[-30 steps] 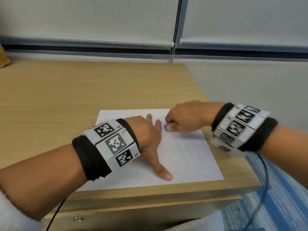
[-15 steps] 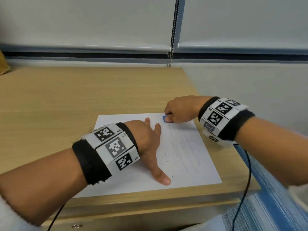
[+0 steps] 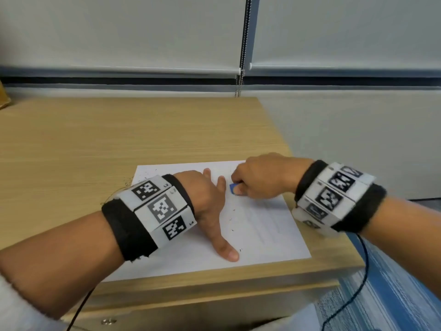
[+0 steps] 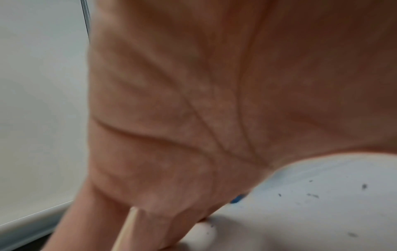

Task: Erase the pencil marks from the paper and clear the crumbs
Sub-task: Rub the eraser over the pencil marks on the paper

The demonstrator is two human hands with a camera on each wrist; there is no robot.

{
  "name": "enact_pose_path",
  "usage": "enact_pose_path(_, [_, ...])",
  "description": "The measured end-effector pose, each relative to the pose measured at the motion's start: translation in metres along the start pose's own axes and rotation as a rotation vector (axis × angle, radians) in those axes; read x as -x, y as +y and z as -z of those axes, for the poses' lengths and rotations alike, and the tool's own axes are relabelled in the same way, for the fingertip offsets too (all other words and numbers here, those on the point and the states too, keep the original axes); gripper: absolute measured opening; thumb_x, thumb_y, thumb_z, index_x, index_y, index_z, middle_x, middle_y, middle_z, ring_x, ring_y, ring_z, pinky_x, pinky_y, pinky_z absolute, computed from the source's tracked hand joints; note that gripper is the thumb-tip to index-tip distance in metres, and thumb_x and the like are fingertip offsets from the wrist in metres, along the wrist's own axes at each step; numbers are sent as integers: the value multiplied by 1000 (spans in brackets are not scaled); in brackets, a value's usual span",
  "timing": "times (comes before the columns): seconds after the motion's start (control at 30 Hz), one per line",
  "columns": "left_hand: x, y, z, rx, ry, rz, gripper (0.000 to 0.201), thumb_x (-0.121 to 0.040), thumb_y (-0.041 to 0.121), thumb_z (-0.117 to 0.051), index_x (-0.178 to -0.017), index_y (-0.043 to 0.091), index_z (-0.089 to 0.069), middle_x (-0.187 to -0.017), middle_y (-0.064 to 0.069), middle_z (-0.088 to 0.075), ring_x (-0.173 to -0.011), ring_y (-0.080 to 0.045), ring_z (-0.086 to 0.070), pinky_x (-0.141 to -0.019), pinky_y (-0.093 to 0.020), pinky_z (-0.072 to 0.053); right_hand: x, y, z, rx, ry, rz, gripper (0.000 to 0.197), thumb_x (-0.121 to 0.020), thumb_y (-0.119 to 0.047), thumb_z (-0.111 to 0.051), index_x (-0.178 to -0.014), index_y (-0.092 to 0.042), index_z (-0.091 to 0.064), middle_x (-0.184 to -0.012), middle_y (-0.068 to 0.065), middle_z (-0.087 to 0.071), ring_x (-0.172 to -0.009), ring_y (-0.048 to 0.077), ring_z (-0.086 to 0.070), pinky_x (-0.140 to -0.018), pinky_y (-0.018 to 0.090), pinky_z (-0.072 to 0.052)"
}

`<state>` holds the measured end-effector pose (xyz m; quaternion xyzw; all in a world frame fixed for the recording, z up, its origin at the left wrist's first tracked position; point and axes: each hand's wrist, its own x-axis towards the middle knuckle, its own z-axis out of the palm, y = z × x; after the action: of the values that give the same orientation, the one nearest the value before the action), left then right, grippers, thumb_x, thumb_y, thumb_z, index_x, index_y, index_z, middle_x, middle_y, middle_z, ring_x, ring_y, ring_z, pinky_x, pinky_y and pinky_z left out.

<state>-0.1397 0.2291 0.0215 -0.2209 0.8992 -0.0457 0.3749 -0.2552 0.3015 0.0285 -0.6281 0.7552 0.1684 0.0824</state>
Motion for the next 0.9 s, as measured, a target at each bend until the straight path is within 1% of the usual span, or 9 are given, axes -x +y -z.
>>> enact_pose_path(0.17, [0, 0, 1, 6, -26, -2, 153, -50, 89, -61, -143, 13, 34, -153, -18, 33, -147, -38, -2, -116, -53, -21, 63, -18, -25, -82, 60, 56, 22, -98, -42, -39, -86, -25, -45, -66, -7, -41, -57, 13, -39, -53, 32, -27])
enact_pose_path(0.27, [1, -4, 0, 19, -12, -22, 154, -48, 90, -61, -144, 15, 33, -154, -15, 32, -148, -36, -1, -116, -53, -20, 92, -22, -47, -121, 287, -75, 29, -97, -49, -30, -88, -26, -46, -76, -7, -47, -65, 15, -44, -53, 28, -28])
enact_pose_path(0.33, [2, -5, -1, 18, 12, -36, 153, -48, 91, -60, -146, 15, 31, -155, -13, 31, -148, -34, -2, -116, -53, -20, 107, -26, -68, -248, 450, -162, 38, -93, -52, -24, -91, -29, -54, -88, -13, -52, -73, 10, -48, -59, 22, -33])
enact_pose_path(0.43, [6, -6, -4, 4, 41, -53, 150, -51, 92, -56, -147, 13, 28, -156, -12, 29, -149, -33, -2, -116, -52, -20, 119, -31, -103, -419, 630, -204, 35, -93, -51, -30, -92, -31, -59, -107, -18, -61, -89, 6, -56, -73, 25, -46])
enact_pose_path(0.53, [14, -12, -8, -19, 64, -82, 143, -58, 91, -50, -148, 8, 25, -157, -11, 28, -149, -31, 4, -117, -50, -18, 120, -37, -121, -534, 722, -229, 43, -96, -56, -24, -98, -31, -59, -118, -19, -61, -102, 2, -54, -85, 26, -43])
enact_pose_path(0.67, [30, -21, -21, -42, 91, -129, 128, -71, 87, -36, -147, 5, 26, -153, -9, 34, -147, -23, 17, -120, -44, -12, 117, -42, -124, -533, 802, -242, 42, -97, -52, -26, -101, -30, -61, -117, -21, -61, -105, -3, -49, -87, 24, -39])
enact_pose_path(0.73, [38, -14, -34, -56, 168, -253, 119, -75, 86, -30, -144, 10, 31, -148, -7, 41, -144, -22, 26, -121, -43, -5, 117, -42, -126, -535, 844, -243, 45, -97, -52, -24, -104, -30, -62, -115, -23, -58, -105, -6, -45, -87, 24, -40])
enact_pose_path(0.8, [45, 1, -49, -85, 248, -465, 110, -79, 84, -27, -143, 18, 34, -145, -1, 44, -140, -17, 34, -120, -42, 8, 116, -43, -127, -544, 878, -244, 45, -98, -52, -24, -105, -30, -63, -114, -26, -54, -107, -8, -43, -88, 22, -39])
enact_pose_path(0.9, [47, 20, -63, -126, 255, -673, 101, -86, 78, -26, -142, 23, 37, -145, 6, 48, -133, -8, 44, -111, -37, 24, 115, -45, -128, -539, 904, -245, 43, -98, -48, -27, -108, -27, -63, -112, -24, -56, -110, -10, -40, -91, 19, -39])
